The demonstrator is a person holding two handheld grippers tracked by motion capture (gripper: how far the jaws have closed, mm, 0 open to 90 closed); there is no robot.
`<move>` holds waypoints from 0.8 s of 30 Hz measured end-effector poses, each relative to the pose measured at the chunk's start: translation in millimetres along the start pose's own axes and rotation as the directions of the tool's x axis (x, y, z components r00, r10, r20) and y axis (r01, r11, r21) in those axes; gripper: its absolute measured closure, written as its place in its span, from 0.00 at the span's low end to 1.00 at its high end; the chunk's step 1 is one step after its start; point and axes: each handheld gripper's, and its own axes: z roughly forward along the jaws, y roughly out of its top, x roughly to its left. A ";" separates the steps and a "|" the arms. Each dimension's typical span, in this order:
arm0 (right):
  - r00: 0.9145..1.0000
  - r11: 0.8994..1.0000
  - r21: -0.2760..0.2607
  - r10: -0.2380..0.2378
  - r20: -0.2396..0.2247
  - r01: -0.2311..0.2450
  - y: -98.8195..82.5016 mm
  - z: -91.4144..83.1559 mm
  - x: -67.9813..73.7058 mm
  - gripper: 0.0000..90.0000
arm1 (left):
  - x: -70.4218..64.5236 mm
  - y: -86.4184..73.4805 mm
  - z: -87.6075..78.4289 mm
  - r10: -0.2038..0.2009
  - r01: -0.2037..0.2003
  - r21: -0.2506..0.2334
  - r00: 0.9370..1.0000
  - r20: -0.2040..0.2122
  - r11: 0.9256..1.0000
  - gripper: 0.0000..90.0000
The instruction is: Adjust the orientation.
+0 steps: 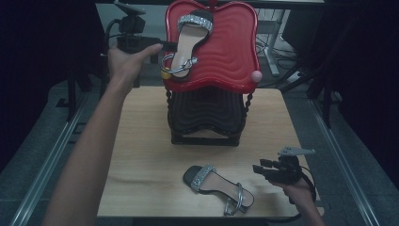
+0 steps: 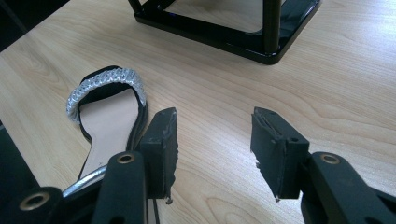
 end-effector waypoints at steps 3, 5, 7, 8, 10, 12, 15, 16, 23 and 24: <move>1.000 1.000 0.013 -0.006 0.005 0.006 -0.2 0.6 -0.1 0.56 | 2.4 -10.2 -8.5 0.009 -0.009 0.014 1.000 -0.001 1.000 0.30; 1.000 1.000 0.016 -0.006 0.003 0.006 -0.6 1.4 -0.1 0.56 | 5.7 -18.6 -16.4 0.011 -0.011 0.005 1.000 0.000 1.000 0.30; 1.000 1.000 0.021 -0.005 0.006 0.005 -1.2 2.8 -0.9 0.56 | 9.1 -24.9 -22.3 0.008 -0.008 -0.001 1.000 0.000 1.000 0.30; 1.000 1.000 0.024 -0.004 0.006 0.004 -1.6 3.3 -1.2 0.56 | 11.5 -28.2 -25.6 0.010 -0.010 0.000 1.000 -0.002 1.000 0.30; 1.000 1.000 0.031 -0.005 0.010 0.005 -2.6 4.7 -2.0 0.56 | 16.8 -35.5 -31.8 0.004 -0.004 -0.006 1.000 -0.007 1.000 0.30; 1.000 0.999 0.033 -0.003 0.011 0.002 -2.8 4.9 -2.1 0.56 | 19.3 -38.7 -34.3 0.001 -0.001 -0.009 1.000 -0.009 1.000 0.30; 1.000 0.999 0.039 -0.005 0.013 0.005 -2.9 6.0 -2.3 0.56 | 27.0 -49.2 -39.6 -0.005 0.005 -0.011 1.000 -0.009 1.000 0.30; 1.000 0.999 0.039 -0.005 0.013 0.005 -2.9 6.0 -2.3 0.56 | 28.8 -51.7 -40.1 -0.007 0.007 -0.010 1.000 -0.013 1.000 0.30; 1.000 0.999 0.045 -0.005 0.012 0.004 -4.1 8.9 -2.3 0.56 | 43.8 -68.1 -42.6 -0.015 0.015 -0.004 1.000 -0.017 1.000 0.31; 1.000 0.999 0.045 -0.005 0.013 0.004 -4.0 9.0 -2.3 0.56 | 45.3 -68.8 -43.6 -0.015 0.015 -0.005 1.000 -0.019 1.000 0.31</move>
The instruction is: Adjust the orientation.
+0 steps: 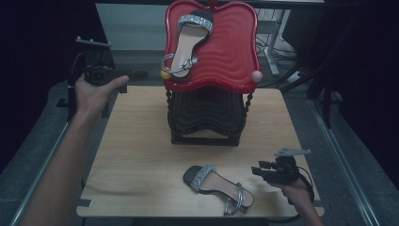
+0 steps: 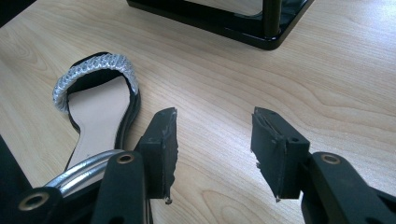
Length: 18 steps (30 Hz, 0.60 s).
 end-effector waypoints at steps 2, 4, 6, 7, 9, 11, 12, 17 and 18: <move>1.000 1.000 0.003 0.004 0.001 -0.004 0.1 0.0 0.3 0.56 | 2.5 -1.0 -2.4 0.001 -0.001 -0.004 1.000 -0.002 1.000 0.31; 1.000 1.000 0.003 0.004 0.002 -0.004 0.1 0.1 0.3 0.56 | 3.8 -2.2 -4.3 0.001 -0.001 -0.009 1.000 -0.006 1.000 0.31; 1.000 1.000 0.001 -0.002 0.004 0.002 0.0 0.7 0.0 0.56 | 4.9 -3.4 -5.1 0.000 0.000 -0.010 1.000 -0.008 1.000 0.31; 1.000 1.000 0.002 -0.003 0.005 0.003 0.0 0.8 0.2 0.56 | 6.1 -4.2 -5.9 -0.003 0.002 -0.011 1.000 -0.012 1.000 0.31; 1.000 1.000 0.002 -0.004 0.005 0.004 0.0 0.9 0.4 0.56 | 6.9 -4.1 -6.4 -0.004 0.004 -0.012 1.000 -0.014 1.000 0.31; 1.000 1.000 0.001 -0.007 0.004 0.007 0.3 0.8 0.8 0.56 | 8.0 -2.7 -7.8 -0.006 0.006 -0.015 1.000 -0.019 1.000 0.31; 1.000 1.000 0.001 -0.007 0.004 0.007 0.3 0.8 0.8 0.56 | 8.0 -2.7 -7.8 -0.006 0.006 -0.015 1.000 -0.019 1.000 0.31; 1.000 1.000 -0.001 -0.009 0.004 0.009 1.5 0.5 1.8 0.56 | 7.0 0.8 -11.0 -0.007 0.006 -0.026 1.000 -0.024 1.000 0.31; 1.000 1.000 -0.001 -0.009 0.004 0.009 1.5 0.5 1.8 0.56 | 7.0 0.8 -11.0 -0.007 0.006 -0.026 1.000 -0.024 1.000 0.31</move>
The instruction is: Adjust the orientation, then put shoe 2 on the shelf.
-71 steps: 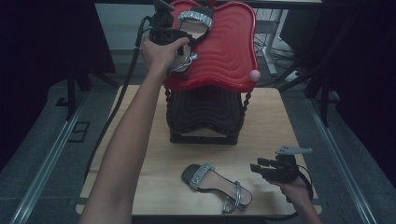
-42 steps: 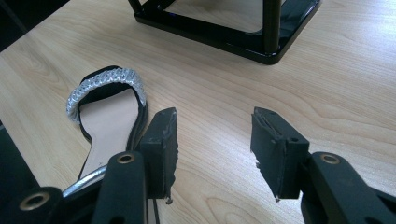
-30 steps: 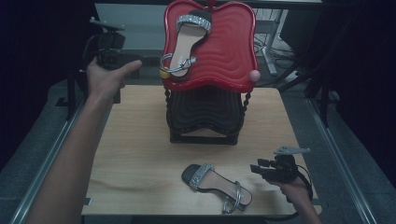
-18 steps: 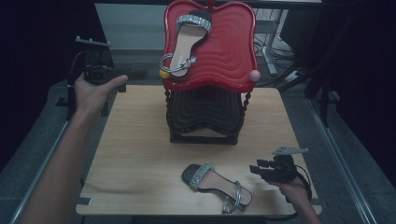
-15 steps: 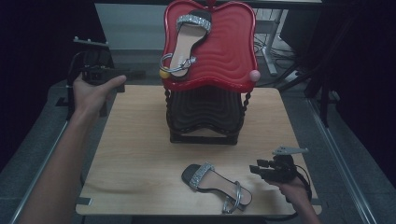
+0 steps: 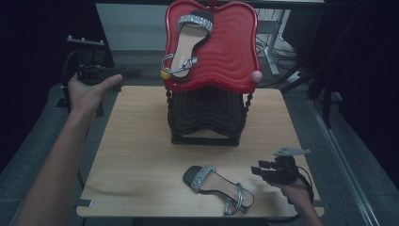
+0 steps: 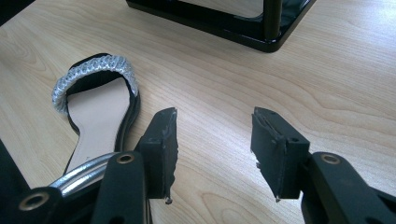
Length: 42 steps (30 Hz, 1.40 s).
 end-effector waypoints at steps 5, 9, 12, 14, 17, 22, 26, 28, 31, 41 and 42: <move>1.000 1.000 -0.002 -0.016 -0.002 0.016 4.2 1.7 4.1 0.60 | 0.2 0.8 0.5 -0.004 0.004 -0.003 1.000 0.002 1.000 0.31; 0.999 0.999 0.020 -0.037 -0.024 0.038 8.7 6.1 9.0 0.72 | 2.9 0.4 2.4 -0.008 0.008 -0.001 1.000 0.000 1.000 0.31; 0.997 0.997 0.045 -0.061 -0.048 0.063 13.3 8.5 14.4 0.81 | 3.8 0.3 3.2 -0.010 0.010 0.005 1.000 -0.001 1.000 0.31; 0.989 0.988 0.092 -0.120 -0.090 0.128 22.3 11.2 27.5 0.91 | 3.5 0.5 3.7 -0.016 0.016 0.002 1.000 -0.003 1.000 0.31; 0.980 0.977 0.120 -0.164 -0.110 0.177 29.3 12.6 37.4 0.94 | 1.8 0.6 4.7 -0.016 0.016 0.004 1.000 -0.003 1.000 0.31; 0.956 0.946 0.186 -0.233 -0.177 0.265 43.3 23.4 62.8 0.87 | -3.5 1.7 9.5 -0.004 0.004 0.014 1.000 -0.001 1.000 0.31; 0.940 0.902 0.283 -0.276 -0.199 0.325 42.6 42.0 79.7 0.64 | -6.8 1.8 12.7 0.004 -0.004 0.020 1.000 0.002 1.000 0.31; 0.936 0.884 0.320 -0.289 -0.202 0.342 42.0 48.4 85.2 0.58 | -7.7 1.5 13.9 0.006 -0.006 0.022 1.000 0.001 1.000 0.31; 0.933 0.853 0.379 -0.307 -0.188 0.357 41.8 58.8 90.5 0.47 | -7.8 1.2 14.2 0.005 -0.005 0.024 1.000 0.000 1.000 0.31; 0.907 0.750 0.513 -0.382 -0.179 0.417 30.1 87.9 102.1 0.34 | -5.6 -0.2 17.0 -0.002 0.001 0.023 1.000 0.004 1.000 0.32; 0.907 0.750 0.513 -0.382 -0.179 0.417 30.1 87.9 102.1 0.34 | -5.6 -0.2 17.0 -0.002 0.001 0.023 1.000 0.004 1.000 0.32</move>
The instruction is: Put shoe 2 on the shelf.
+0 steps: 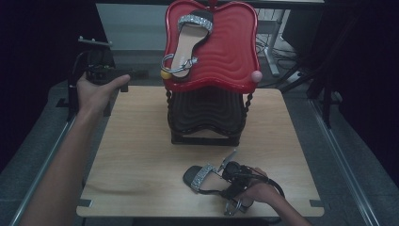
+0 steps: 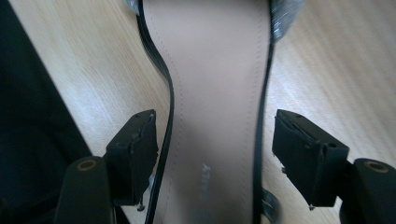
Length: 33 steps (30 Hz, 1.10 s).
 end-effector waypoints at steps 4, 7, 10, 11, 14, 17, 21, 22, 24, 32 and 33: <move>1.000 0.998 0.068 -0.019 0.021 0.018 4.3 14.5 3.2 0.37 | 1.7 -1.8 1.9 -0.003 0.003 0.006 1.000 -0.001 1.000 0.31; 0.999 0.995 0.099 -0.016 0.030 0.013 5.2 19.9 4.8 0.39 | 1.8 -1.7 1.1 -0.005 0.005 0.003 1.000 0.004 1.000 0.31; 1.000 0.994 0.109 -0.012 0.022 0.009 5.6 22.4 3.4 0.41 | 1.9 -1.4 0.2 -0.006 0.006 0.003 1.000 0.005 1.000 0.31; 1.000 0.994 0.110 -0.013 0.018 0.011 5.9 22.5 3.4 0.42 | 2.3 -1.2 -0.7 -0.008 0.008 -0.001 1.000 0.005 1.000 0.31; 1.000 0.993 0.115 -0.011 0.018 0.008 6.6 22.4 3.9 0.43 | 2.8 -1.0 -1.2 -0.009 0.009 -0.002 1.000 0.006 1.000 0.31; 1.000 0.992 0.130 0.000 0.026 -0.004 7.9 22.2 3.3 0.45 | 2.8 -0.9 -1.2 -0.010 0.010 -0.003 1.000 0.005 1.000 0.31; 1.000 0.991 0.134 0.015 0.026 -0.018 8.6 21.6 1.7 0.46 | 2.5 -1.1 -0.8 -0.008 0.008 -0.002 1.000 0.006 1.000 0.31; 1.000 0.991 0.129 0.012 0.026 -0.015 8.0 21.4 0.7 0.46 | 2.7 -1.0 -0.8 -0.008 0.008 -0.002 1.000 0.006 1.000 0.31; 1.000 0.992 0.124 0.011 0.023 -0.014 7.4 21.0 -0.4 0.47 | 2.9 -0.9 -0.9 -0.009 0.009 -0.002 1.000 0.006 1.000 0.31; 0.998 0.997 0.037 0.062 -0.028 -0.061 3.6 6.5 -9.2 0.47 | 4.7 -0.6 -0.9 -0.016 0.016 -0.005 1.000 0.007 1.000 0.31; 0.997 0.998 0.023 0.067 -0.036 -0.066 2.2 4.0 -10.8 0.47 | 5.1 -0.6 -1.5 -0.018 0.018 -0.006 1.000 0.006 1.000 0.31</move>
